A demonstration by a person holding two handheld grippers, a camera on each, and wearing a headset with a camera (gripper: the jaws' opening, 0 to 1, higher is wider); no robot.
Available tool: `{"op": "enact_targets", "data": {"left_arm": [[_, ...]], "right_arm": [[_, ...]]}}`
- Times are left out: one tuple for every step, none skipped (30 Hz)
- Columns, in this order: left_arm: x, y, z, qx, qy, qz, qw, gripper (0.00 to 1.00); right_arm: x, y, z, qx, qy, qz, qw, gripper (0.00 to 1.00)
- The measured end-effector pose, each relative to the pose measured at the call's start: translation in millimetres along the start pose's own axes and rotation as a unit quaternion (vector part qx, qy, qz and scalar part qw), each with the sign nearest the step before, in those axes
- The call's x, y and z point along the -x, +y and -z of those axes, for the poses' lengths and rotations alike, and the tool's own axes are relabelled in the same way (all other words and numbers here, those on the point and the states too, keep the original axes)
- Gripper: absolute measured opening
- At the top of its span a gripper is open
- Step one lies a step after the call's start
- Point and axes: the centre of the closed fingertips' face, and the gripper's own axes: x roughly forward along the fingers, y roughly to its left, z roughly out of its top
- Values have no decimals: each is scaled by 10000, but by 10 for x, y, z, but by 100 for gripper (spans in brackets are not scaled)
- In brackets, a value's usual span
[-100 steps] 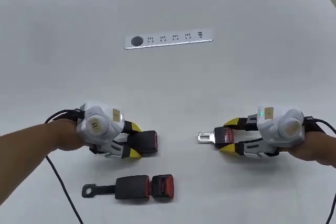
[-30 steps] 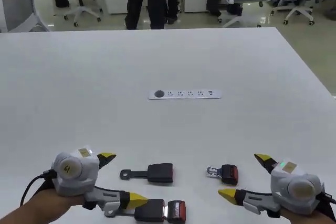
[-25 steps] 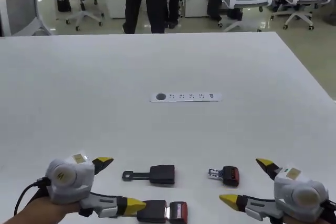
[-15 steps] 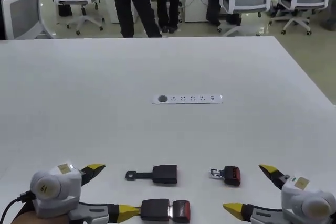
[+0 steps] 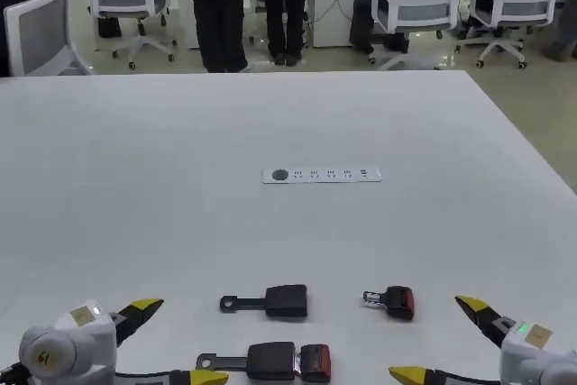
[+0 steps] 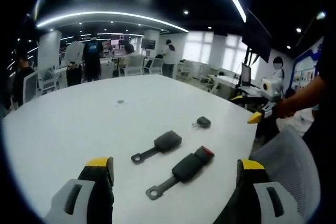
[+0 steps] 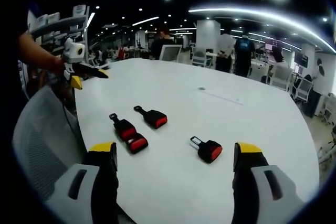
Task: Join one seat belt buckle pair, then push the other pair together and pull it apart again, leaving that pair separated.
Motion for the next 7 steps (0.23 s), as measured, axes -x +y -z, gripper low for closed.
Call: {"op": "enact_targets", "data": {"left_arm": [[0, -23, -1, -17, 8, 17, 10000, 100], [0, 5, -5, -23, 15, 32, 10000, 100], [3, 4, -9, -28, 9, 41, 10000, 100], [5, -4, -12, -25, -9, 50, 10000, 100], [5, -12, -17, -23, -23, 57, 10000, 100], [5, -16, -19, -23, -27, 61, 10000, 100], [7, -22, -11, -35, -29, 89, 9999, 100]], "right_arm": [[15, 21, 3, -19, 0, -16, 10000, 94], [24, 34, 1, -42, -17, -29, 10000, 95], [34, 58, -13, -76, -51, -37, 10000, 96], [43, 73, -19, -81, -64, -42, 9999, 97], [54, 94, -31, -86, -79, -51, 9999, 98], [70, 125, -43, -71, -107, -81, 9999, 98], [75, 126, -40, -65, -118, -103, 9999, 99]]}}
